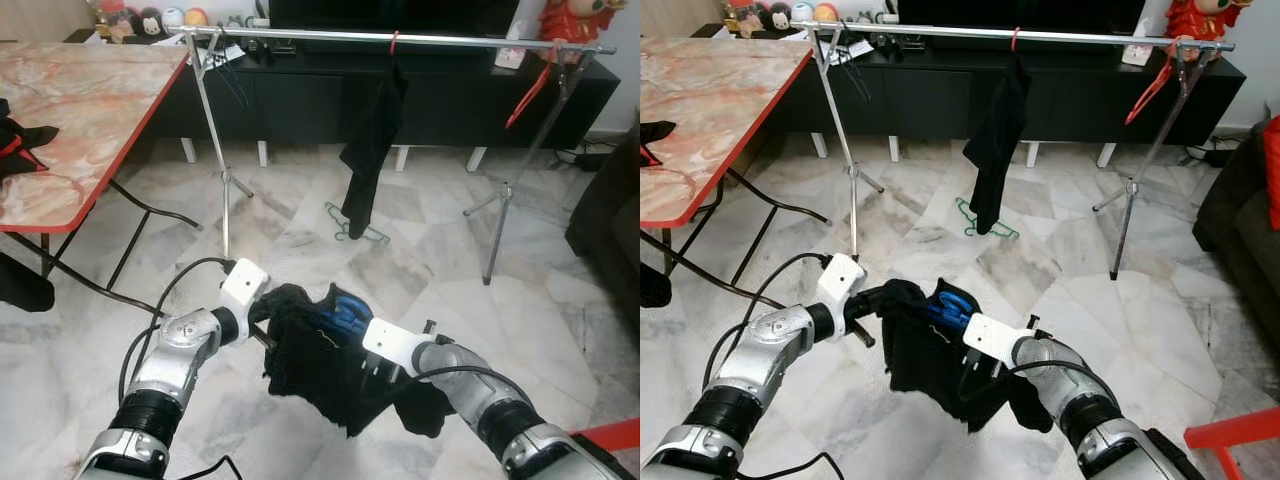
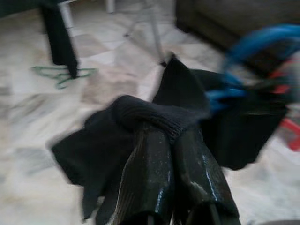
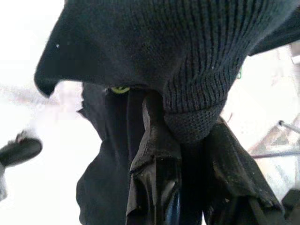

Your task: Hang hanger

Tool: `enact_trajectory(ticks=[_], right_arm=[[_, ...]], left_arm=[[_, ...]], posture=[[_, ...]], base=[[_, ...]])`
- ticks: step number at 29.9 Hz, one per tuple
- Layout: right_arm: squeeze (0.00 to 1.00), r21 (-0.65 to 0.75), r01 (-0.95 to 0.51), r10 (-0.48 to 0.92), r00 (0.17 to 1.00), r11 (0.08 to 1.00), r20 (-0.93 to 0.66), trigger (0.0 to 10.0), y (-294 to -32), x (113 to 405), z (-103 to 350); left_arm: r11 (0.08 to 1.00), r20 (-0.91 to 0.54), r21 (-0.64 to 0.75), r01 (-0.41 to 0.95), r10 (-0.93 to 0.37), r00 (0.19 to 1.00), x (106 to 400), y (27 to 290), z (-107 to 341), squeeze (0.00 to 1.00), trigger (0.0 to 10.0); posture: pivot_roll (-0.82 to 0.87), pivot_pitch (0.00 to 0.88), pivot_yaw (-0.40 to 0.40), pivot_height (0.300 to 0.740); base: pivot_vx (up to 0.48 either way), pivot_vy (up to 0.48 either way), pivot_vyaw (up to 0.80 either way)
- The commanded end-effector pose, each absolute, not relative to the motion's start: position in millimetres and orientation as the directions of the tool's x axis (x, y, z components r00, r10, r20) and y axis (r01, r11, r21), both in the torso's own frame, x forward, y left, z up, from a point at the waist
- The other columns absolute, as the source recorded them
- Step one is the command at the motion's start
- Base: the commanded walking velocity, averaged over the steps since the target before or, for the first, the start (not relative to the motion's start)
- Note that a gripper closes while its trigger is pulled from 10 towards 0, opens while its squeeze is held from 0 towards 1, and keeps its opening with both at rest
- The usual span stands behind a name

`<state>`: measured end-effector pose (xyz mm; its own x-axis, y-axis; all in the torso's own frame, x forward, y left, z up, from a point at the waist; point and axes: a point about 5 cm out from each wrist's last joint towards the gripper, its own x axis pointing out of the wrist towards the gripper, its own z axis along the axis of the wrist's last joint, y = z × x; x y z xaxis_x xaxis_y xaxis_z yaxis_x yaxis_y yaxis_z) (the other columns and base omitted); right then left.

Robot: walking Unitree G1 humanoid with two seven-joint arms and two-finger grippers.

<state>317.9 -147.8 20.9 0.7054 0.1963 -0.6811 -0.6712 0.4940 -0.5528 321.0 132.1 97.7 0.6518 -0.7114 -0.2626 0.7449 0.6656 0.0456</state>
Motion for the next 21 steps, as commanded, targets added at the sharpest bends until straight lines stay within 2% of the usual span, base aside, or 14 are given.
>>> enact_trajectory(ticks=[1, 9, 13, 16, 21], right_arm=[[0.0, -0.561, -0.615, 0.179, 0.746, 0.555, -0.641, 0.0, -149, 324, 27], [0.0, -0.52, -0.474, 0.146, 0.822, 0.711, -0.55, 0.0, -149, 333, 36], [0.0, -0.432, -0.419, 0.186, 0.854, 0.798, -0.486, 0.0, -143, 343, 49], [0.0, -0.395, -0.409, 0.212, 0.865, 0.823, -0.454, 0.0, -140, 347, 56], [0.0, -0.397, -0.396, 0.207, 0.873, 0.828, -0.441, 0.0, -140, 349, 58]], left_arm=[[0.611, -0.253, 0.037, 0.791, -0.76, 0.599, 316, 124, 103, 0.0, 10.0], [0.513, -0.325, 0.026, 0.858, -0.807, 0.493, 302, 119, 96, 0.0, 10.0], [0.494, -0.401, 0.033, 0.869, -0.79, 0.464, 296, 122, 86, 0.0, 10.0], [0.495, -0.472, 0.07, 0.866, -0.748, 0.466, 293, 127, 74, 0.0, 10.0], [0.507, -0.489, 0.082, 0.858, -0.73, 0.478, 293, 129, 70, 0.0, 10.0]], posture=[[-0.03, 0.065, -0.041, 0.74], [-0.02, 0.054, -0.039, 0.74], [-0.02, 0.045, -0.037, 0.74], [-0.03, 0.039, -0.036, 0.74], [-0.03, 0.037, -0.037, 0.74]], base=[[0.0, 0.0, 0.0], [0.0, 0.0, 0.0], [0.0, 0.0, 0.0], [0.0, 0.0, 0.0], [0.0, 0.0, 0.0]])
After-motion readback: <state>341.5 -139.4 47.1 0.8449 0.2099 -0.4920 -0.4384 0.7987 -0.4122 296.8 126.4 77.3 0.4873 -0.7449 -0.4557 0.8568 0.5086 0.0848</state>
